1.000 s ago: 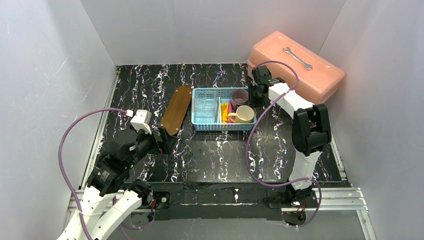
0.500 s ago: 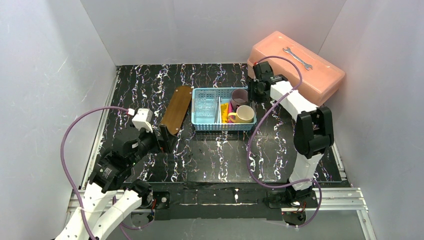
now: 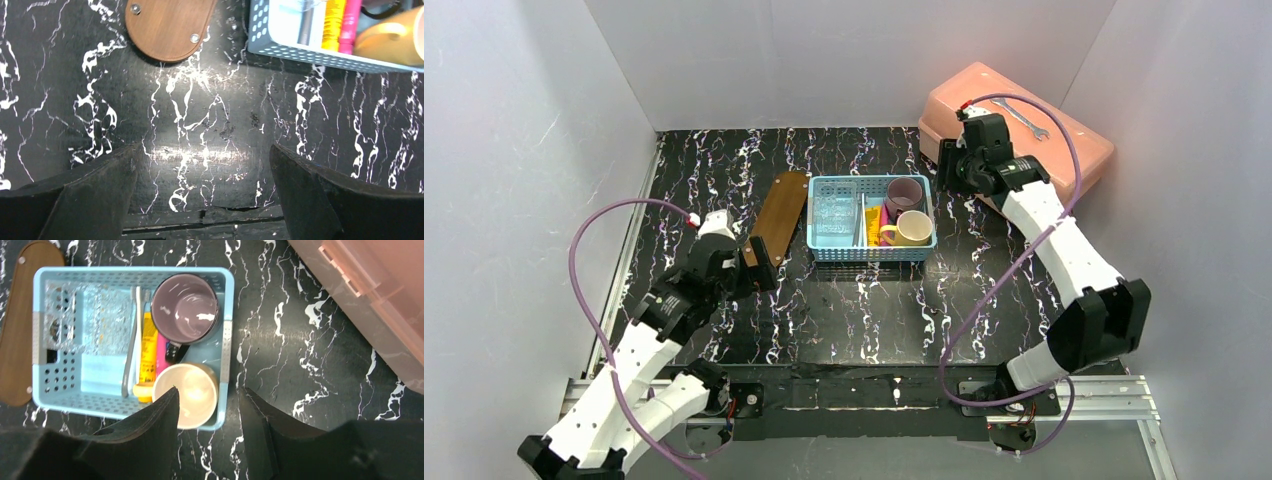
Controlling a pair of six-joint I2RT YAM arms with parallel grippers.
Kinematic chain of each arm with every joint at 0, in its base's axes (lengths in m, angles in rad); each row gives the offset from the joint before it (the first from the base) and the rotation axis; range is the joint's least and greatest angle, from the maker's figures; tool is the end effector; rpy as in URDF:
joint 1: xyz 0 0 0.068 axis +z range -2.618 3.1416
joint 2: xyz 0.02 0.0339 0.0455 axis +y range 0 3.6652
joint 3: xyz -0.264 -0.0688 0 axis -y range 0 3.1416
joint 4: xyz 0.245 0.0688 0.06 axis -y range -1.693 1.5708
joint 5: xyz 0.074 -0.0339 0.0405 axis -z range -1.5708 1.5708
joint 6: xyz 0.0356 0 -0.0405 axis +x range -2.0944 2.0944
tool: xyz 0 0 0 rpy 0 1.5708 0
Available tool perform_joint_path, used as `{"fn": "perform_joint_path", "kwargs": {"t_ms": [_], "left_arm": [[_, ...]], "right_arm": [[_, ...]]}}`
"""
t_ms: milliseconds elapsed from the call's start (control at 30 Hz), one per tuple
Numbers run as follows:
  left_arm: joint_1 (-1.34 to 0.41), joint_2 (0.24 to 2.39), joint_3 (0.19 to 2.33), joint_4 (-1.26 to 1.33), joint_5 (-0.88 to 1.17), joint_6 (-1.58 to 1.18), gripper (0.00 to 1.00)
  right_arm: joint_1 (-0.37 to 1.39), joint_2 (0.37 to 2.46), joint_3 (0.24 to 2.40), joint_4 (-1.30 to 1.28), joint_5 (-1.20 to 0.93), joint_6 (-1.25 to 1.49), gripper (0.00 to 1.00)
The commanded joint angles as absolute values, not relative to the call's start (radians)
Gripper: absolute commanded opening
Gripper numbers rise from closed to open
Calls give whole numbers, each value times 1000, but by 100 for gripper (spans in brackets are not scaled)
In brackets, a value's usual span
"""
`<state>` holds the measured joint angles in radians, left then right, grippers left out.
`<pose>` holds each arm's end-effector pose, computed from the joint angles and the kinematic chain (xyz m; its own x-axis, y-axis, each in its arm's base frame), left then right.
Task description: Prepare toiletry sets of a toothbrush and toothpaste on the tray
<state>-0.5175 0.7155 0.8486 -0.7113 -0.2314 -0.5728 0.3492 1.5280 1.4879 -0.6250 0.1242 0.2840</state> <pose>0.1314 -0.0654 0.3193 -0.5697 -0.2827 -0.7717 0.0070 0.9373 -0.3486 0.3228 0.1128 0.3599 -0.6261 0.0679 -0.7768 -0.0755 0.9862 0.1471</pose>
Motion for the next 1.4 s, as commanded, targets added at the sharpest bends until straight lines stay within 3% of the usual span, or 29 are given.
{"fn": "perform_joint_path", "kwargs": {"t_ms": [0,433,800,1367], "left_arm": [[-520,766,890,-788,-350,-733,99],[-463,938,900,-832,-472,-988,99],[-264,1130,911,-734,-321,-1003,84],[-195,1495,1034,-707,-253,-939,68]], "right_arm": [[365,1429,1428,-588,52,289,56],[413,1227,1304,-574,-33,319,54],[506,1109,1285,-616,-28,331,51],[517,1028,1248,-696,-19,298,51]]}}
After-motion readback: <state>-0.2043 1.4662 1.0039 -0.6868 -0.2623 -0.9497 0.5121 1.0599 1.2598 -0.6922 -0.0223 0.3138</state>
